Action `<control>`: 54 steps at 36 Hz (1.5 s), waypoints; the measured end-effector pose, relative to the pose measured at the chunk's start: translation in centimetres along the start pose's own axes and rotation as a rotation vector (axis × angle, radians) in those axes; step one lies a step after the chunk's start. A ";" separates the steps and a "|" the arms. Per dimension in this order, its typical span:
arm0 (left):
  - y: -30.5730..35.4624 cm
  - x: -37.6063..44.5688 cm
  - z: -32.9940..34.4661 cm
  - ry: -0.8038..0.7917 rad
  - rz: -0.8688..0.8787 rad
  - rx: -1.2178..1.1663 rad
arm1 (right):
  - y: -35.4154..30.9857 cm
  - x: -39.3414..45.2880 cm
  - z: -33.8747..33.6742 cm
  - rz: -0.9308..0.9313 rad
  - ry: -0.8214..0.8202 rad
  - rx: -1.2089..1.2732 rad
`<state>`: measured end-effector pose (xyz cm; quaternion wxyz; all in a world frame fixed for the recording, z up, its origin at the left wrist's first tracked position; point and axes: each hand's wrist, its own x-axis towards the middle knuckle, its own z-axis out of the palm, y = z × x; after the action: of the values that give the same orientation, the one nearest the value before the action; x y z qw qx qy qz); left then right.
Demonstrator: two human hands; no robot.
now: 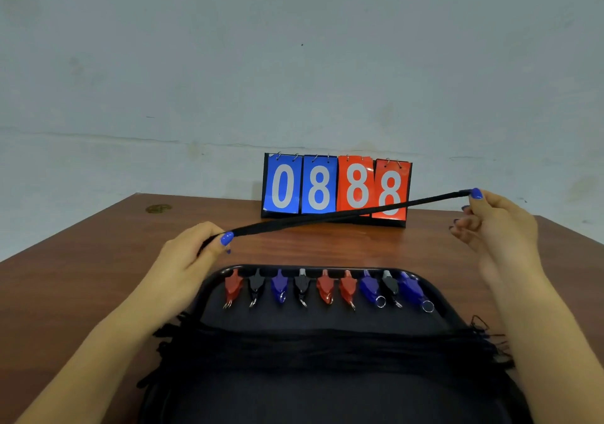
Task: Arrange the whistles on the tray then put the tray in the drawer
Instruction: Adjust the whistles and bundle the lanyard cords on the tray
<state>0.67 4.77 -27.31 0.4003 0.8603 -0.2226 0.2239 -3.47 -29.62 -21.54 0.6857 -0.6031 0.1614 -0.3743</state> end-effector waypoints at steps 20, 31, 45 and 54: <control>0.1 -8.3 -2.0 0.261 -0.114 0.057 | 1.7 -4.1 -9.1 -0.149 -0.215 -0.688; -0.1 -9.3 -1.8 0.041 -0.011 0.334 | 5.4 -6.7 -13.5 -0.124 -0.219 -0.791; -0.5 -9.2 -1.6 0.098 -0.148 0.373 | 5.6 -7.0 -13.3 -0.129 -0.256 -0.891; -0.9 -9.2 -2.4 0.317 -0.470 -0.269 | 3.2 -9.3 -10.9 -0.355 -0.122 -1.083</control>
<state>-6.68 9.07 -31.66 0.5811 0.7818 0.0199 0.2252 -16.01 -30.76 -29.18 0.2137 -0.9067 0.1866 -0.3121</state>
